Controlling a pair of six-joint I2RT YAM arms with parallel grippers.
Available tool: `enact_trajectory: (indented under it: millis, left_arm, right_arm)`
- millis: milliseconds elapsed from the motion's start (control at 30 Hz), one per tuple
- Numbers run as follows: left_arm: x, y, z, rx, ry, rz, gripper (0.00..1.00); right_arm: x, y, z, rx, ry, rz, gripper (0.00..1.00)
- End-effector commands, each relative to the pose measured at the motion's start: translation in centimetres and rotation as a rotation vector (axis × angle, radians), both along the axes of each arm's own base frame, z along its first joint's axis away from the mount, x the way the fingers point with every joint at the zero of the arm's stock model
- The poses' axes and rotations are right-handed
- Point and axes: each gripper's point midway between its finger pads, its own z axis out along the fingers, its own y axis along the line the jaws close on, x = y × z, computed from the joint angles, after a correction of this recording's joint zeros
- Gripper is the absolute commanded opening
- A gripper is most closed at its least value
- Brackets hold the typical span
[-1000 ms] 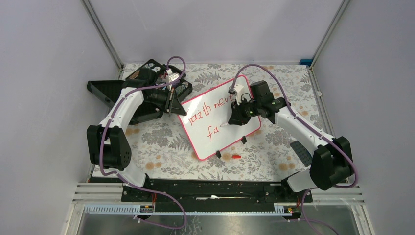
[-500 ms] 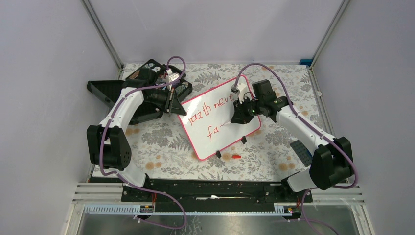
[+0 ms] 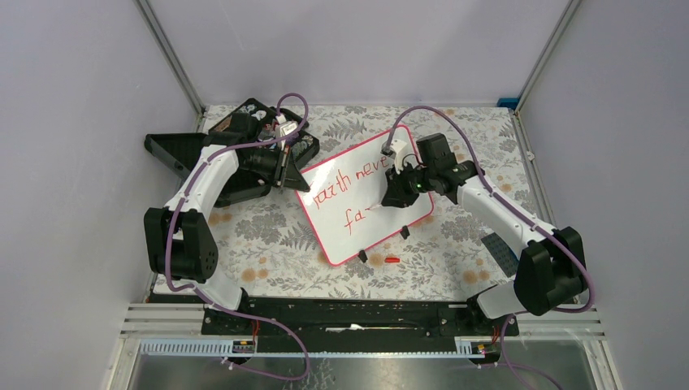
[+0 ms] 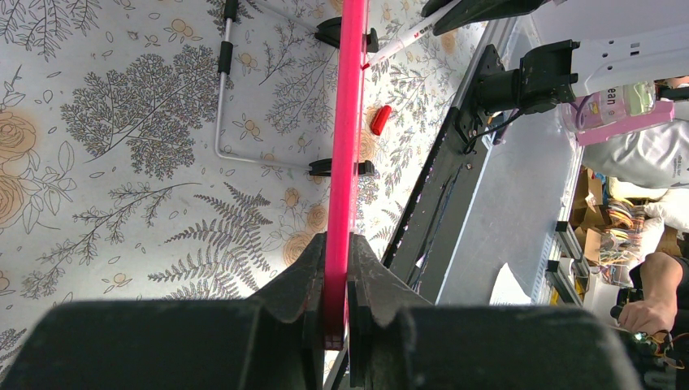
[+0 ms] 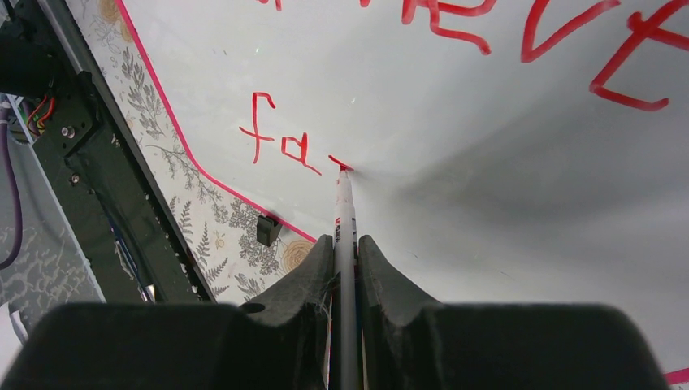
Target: Write a sentence on the whiteboard
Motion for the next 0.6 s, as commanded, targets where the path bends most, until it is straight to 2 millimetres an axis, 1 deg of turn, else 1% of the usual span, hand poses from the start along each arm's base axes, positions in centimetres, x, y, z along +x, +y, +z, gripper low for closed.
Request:
enact_trajectory:
  millis: [0,267,367,567]
  left_arm:
    - [1.1,0.3,-1.3,0.070,-0.069,-0.007,0.00]
    - [1.0,0.4,-1.3,0.073,-0.068,-0.006,0.00]
    - [1.0,0.4,-1.3,0.072,-0.069,-0.006,0.00]
    - [1.0,0.4,-1.2,0.071,-0.073,-0.005,0.00]
  right_arm:
    - [-0.3,0.4,-0.1,0.005,-0.023,0.030,0.00]
    - [-1.1,-0.1,-0.7,-0.016,-0.016,0.037,0.00]
    - [-1.0,-0.4,-0.6,-0.031,-0.030,0.032,0.00]
    - [0.0,-0.6,1.4,-0.028,-0.079,0.014,0.00]
